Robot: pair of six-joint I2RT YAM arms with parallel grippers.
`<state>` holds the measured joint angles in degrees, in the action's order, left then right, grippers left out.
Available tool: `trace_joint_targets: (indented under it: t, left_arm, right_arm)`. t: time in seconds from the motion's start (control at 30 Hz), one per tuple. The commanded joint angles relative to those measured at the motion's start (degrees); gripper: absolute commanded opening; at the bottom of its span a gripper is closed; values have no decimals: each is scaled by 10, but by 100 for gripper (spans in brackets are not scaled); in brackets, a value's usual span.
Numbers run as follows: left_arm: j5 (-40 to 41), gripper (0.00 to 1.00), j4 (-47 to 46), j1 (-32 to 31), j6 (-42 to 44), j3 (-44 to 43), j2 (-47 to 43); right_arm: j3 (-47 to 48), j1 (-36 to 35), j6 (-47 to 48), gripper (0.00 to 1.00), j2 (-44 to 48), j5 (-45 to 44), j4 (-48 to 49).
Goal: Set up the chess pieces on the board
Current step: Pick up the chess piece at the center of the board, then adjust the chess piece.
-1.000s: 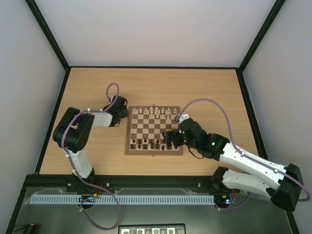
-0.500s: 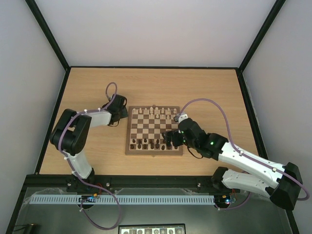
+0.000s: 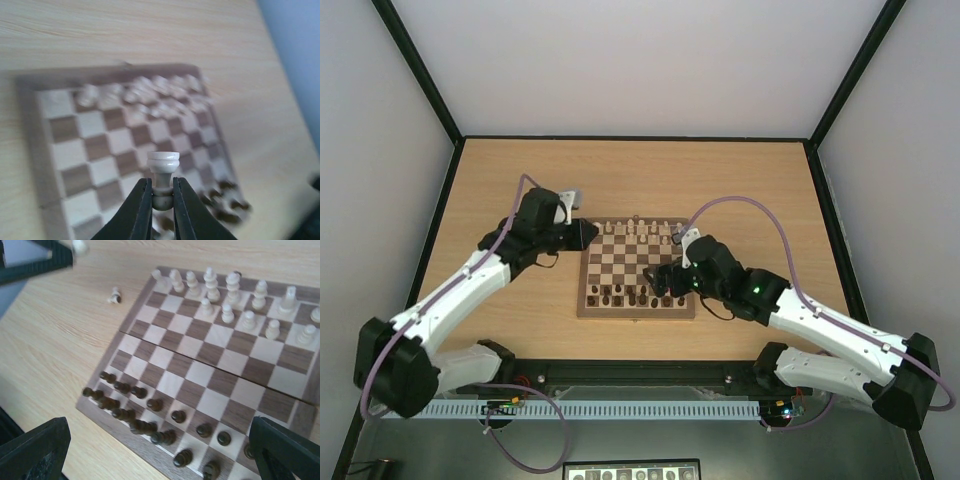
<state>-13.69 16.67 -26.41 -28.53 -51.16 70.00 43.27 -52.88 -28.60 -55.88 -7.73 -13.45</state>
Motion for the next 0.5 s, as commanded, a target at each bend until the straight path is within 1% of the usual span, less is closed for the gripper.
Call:
trace_joint_targets:
  t: [0.0,0.13,0.23,0.3,0.37,0.47]
  left_arm:
    - [-182,11,34,-22,-9,34,-69]
    - [-257,12,9,-52,-30,56,-125]
    - [-274,13,4,-60,-33,74,-155]
    - [-285,13,3,-61,-28,84,-169]
    - [-293,13,-1,-67,-24,92,-181]
    - [-290,13,1,-72,-11,99,-190]
  right_arm:
    - [44,1,3,99,1,34,13]
    - [70,13,-4,99,-4,82,26]
    - [69,56,-32,100,3,147,51]
    - [61,100,-56,97,4,224,76]
    - [47,147,-95,91,-6,325,115]
    - [12,196,-175,86,-33,468,209]
